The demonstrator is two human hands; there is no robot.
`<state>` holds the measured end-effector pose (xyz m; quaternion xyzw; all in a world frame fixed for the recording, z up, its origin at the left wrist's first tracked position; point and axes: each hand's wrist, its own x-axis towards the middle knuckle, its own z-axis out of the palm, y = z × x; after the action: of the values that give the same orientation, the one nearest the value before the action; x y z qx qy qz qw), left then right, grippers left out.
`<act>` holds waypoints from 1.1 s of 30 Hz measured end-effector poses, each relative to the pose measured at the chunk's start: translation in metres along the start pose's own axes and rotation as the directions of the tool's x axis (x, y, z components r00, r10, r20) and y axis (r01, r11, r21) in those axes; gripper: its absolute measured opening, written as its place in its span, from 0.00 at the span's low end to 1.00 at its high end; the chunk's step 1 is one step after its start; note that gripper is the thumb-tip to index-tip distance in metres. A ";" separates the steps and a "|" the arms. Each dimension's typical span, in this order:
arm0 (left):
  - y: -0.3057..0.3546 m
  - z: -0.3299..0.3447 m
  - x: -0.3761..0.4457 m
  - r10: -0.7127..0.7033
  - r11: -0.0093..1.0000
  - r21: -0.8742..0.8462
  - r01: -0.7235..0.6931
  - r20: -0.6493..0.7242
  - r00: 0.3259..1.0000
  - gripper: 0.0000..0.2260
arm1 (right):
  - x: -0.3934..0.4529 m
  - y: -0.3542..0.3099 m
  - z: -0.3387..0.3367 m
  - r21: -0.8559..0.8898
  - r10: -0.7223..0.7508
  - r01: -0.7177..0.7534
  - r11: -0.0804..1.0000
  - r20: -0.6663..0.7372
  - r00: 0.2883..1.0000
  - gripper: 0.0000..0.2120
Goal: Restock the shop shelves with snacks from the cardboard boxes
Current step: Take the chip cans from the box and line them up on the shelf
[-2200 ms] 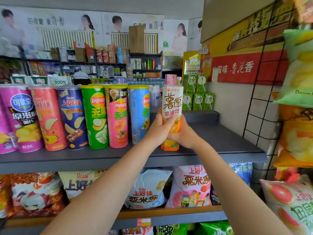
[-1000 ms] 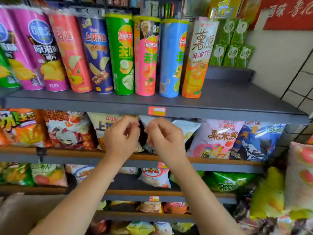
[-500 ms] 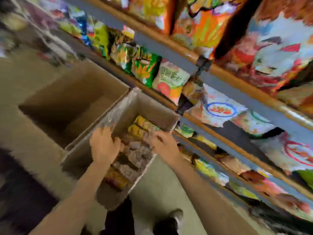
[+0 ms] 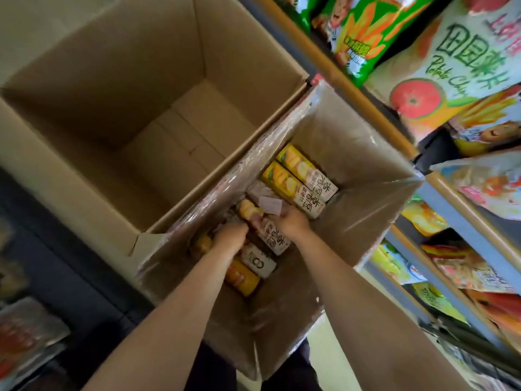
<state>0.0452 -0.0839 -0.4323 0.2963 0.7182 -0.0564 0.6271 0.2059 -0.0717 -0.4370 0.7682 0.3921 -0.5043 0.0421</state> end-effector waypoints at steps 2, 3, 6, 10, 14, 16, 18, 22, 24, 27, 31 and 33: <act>-0.004 0.003 0.030 -0.121 0.949 -0.296 0.107 -0.031 0.992 0.18 | 0.023 0.009 0.017 0.010 0.040 -0.040 0.999 -0.005 0.999 0.23; -0.008 0.005 0.044 -0.149 0.933 -0.336 0.127 -0.041 0.988 0.21 | 0.028 0.009 0.023 0.010 0.050 -0.050 0.999 0.000 0.999 0.23; -0.027 0.019 0.077 -0.238 0.913 -0.356 0.199 -0.070 0.969 0.28 | 0.039 0.010 0.039 -0.025 0.066 -0.065 0.998 0.036 0.997 0.24; -0.061 0.047 0.119 -0.340 0.810 -0.533 0.243 -0.090 0.936 0.31 | 0.050 0.018 0.051 -0.034 0.089 -0.086 0.996 0.092 0.992 0.26; -0.064 0.063 0.123 -0.407 0.724 -0.639 0.261 -0.090 0.909 0.36 | 0.056 0.027 0.055 -0.048 0.146 -0.139 0.989 0.172 0.974 0.33; -0.049 0.062 0.101 -0.395 0.686 -0.677 0.267 -0.039 0.918 0.26 | 0.058 0.031 0.057 -0.037 0.170 -0.166 0.985 0.197 0.966 0.38; -0.048 0.063 0.096 -0.376 0.680 -0.677 0.280 0.005 0.927 0.15 | 0.061 0.034 0.057 -0.004 0.192 -0.195 0.981 0.201 0.961 0.39; -0.053 0.071 0.106 -0.348 0.763 -0.577 0.292 0.014 0.937 0.26 | 0.069 0.040 0.055 -0.001 0.220 -0.225 0.974 0.201 0.954 0.51; -0.047 0.072 0.099 -0.337 0.750 -0.592 0.295 0.043 0.941 0.25 | 0.067 0.036 0.051 -0.023 0.235 -0.235 0.972 0.198 0.952 0.50; -0.044 0.070 0.090 -0.297 0.751 -0.592 0.293 0.093 0.950 0.28 | 0.067 0.034 0.049 0.023 0.257 -0.263 0.964 0.156 0.954 0.46; -0.034 0.065 0.078 -0.278 0.741 -0.607 0.287 0.112 0.954 0.32 | 0.056 0.025 0.036 0.216 0.252 -0.285 0.934 0.169 0.953 0.50; -0.024 0.063 0.066 -0.257 0.746 -0.612 0.263 0.100 0.961 0.31 | 0.046 0.021 0.025 0.275 0.248 -0.289 0.917 0.173 0.953 0.46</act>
<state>0.0856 -0.1086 -0.5137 -0.0291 0.7280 0.0941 0.6784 0.2098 -0.0718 -0.4931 0.7764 0.1988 -0.5977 0.0215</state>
